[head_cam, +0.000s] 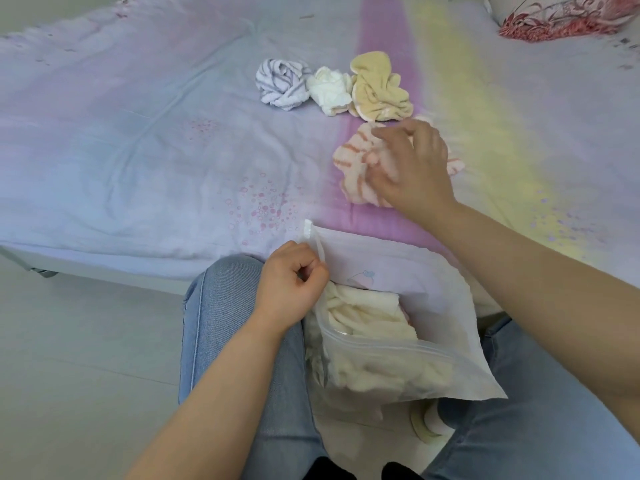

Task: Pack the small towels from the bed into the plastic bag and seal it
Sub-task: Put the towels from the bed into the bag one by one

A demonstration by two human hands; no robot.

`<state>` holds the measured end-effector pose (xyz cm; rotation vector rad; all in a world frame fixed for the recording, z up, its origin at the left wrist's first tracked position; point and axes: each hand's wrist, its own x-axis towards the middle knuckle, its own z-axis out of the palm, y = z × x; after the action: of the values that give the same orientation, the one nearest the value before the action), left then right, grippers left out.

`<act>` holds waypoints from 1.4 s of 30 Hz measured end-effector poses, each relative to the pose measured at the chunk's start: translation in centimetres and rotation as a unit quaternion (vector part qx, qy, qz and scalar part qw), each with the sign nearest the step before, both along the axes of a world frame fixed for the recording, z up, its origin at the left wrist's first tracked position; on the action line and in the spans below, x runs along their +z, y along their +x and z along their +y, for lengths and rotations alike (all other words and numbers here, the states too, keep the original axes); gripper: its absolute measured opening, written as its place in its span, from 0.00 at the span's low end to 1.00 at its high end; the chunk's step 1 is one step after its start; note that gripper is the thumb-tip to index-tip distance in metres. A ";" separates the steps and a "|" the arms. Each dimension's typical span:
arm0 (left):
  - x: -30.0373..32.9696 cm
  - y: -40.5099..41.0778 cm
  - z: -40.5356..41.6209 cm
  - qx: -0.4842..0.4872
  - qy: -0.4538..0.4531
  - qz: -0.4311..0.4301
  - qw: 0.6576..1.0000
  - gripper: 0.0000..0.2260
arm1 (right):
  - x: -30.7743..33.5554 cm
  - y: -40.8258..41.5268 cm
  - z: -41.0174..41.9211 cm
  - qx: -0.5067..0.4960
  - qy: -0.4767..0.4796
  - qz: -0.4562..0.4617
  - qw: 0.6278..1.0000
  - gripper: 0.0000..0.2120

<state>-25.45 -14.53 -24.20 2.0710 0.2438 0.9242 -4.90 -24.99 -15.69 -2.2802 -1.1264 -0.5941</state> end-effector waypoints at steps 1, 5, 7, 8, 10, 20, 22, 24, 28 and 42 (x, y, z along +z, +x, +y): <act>0.0 -0.1 0.0 0.003 -0.003 0.002 1.000 0.16 | 0.1 0.7 0.5 -0.035 -0.059 0.066 0.996 0.32; 0.0 0.0 0.0 0.012 -0.024 0.011 1.000 0.15 | -0.9 2.6 1.8 -0.046 -0.248 0.306 0.918 0.28; 0.1 0.0 0.0 0.017 -0.030 0.015 0.999 0.14 | -1.2 2.7 2.2 -0.043 -0.189 0.311 0.930 0.15; 0.1 -0.1 0.0 0.017 -0.032 0.016 0.999 0.14 | -1.2 2.6 2.1 -0.040 -0.137 0.326 0.935 0.07; 0.1 -0.2 0.0 0.015 -0.038 0.020 0.999 0.15 | -1.0 2.7 1.4 -0.038 -0.055 0.367 0.928 0.12; 0.3 -0.8 -0.4 0.016 -0.058 0.045 0.997 0.15 | 4.1 -2.7 -7.3 0.249 0.302 0.745 0.540 0.19; 0.5 -1.0 -0.7 0.009 -0.062 0.046 0.997 0.14 | 3.9 -3.4 -8.2 0.304 0.322 0.792 0.420 0.16; 0.7 -1.3 -0.9 0.002 -0.072 0.048 0.996 0.13 | 3.3 -4.5 -8.5 0.358 0.295 0.808 0.363 0.23; 1.0 -1.9 -1.1 -0.001 -0.090 0.063 0.994 0.14 | 0.7 -6.0 -8.4 0.350 0.097 0.812 0.458 0.09; 0.9 -2.7 -1.3 0.001 -0.060 0.065 0.996 0.12 | -1.8 -11.6 -5.1 0.253 -0.584 0.317 0.703 0.26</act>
<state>-28.11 -15.80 -23.30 2.0225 0.3606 0.7583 -16.48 -30.05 -17.52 -2.4192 -1.8781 1.4374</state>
